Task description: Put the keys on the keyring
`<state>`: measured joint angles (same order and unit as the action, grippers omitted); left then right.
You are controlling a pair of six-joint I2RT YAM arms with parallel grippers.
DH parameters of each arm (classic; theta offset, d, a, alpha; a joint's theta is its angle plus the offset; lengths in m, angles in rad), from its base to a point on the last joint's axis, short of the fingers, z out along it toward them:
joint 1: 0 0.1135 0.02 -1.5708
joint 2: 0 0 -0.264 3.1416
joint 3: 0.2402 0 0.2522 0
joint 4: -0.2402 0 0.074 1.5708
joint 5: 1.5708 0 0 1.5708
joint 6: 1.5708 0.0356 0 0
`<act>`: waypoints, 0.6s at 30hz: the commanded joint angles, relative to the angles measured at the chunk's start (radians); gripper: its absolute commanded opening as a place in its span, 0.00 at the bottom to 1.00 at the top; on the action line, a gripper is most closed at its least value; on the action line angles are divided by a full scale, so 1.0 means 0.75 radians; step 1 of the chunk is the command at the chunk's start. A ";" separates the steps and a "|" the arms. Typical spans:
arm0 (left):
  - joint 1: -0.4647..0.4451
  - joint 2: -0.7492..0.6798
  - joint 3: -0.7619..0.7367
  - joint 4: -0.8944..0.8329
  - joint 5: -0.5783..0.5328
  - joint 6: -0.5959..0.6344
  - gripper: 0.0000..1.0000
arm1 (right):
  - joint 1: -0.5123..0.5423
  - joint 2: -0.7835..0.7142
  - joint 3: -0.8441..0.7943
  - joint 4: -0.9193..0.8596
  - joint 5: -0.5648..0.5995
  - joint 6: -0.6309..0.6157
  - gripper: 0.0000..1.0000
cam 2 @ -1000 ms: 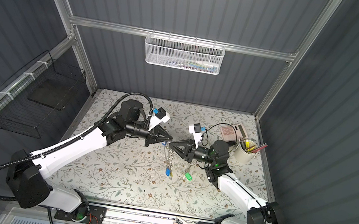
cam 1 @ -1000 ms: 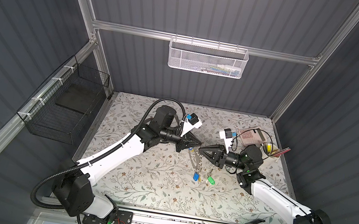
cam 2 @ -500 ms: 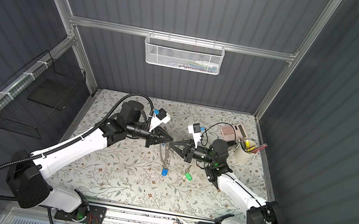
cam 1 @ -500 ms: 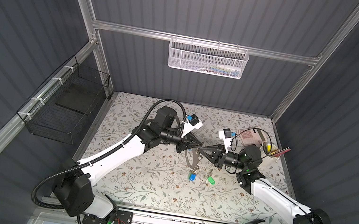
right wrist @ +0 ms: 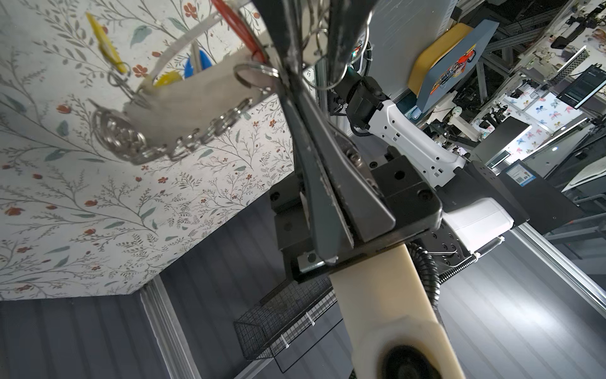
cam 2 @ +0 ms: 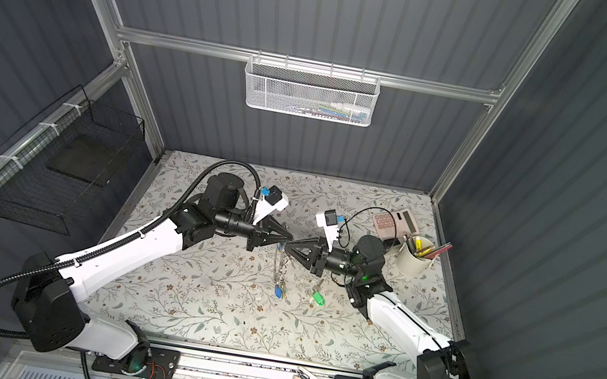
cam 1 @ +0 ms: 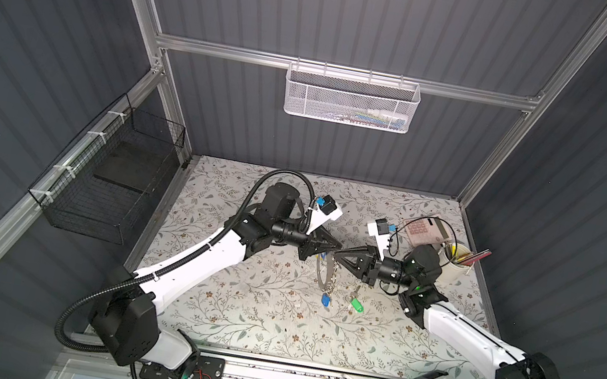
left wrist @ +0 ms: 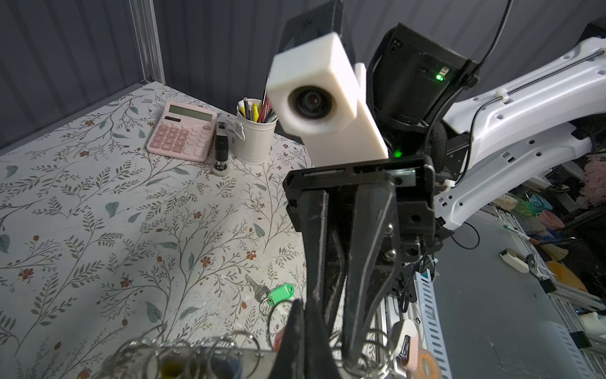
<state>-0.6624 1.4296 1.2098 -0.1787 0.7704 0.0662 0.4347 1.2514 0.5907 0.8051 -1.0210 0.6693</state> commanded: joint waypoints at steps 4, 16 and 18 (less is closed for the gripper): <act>-0.039 -0.022 -0.009 0.067 0.123 -0.027 0.00 | 0.002 0.026 0.041 -0.044 0.065 -0.029 0.16; -0.045 -0.030 -0.051 0.079 0.136 -0.026 0.00 | 0.003 0.071 0.033 0.035 0.091 0.032 0.00; -0.045 -0.033 -0.071 0.092 0.129 -0.027 0.00 | 0.003 0.074 0.023 0.041 0.093 0.036 0.00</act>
<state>-0.6617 1.4296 1.1736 -0.1474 0.7650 0.0593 0.4347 1.2907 0.5915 0.8028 -1.0210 0.6838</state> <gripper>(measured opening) 0.046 0.050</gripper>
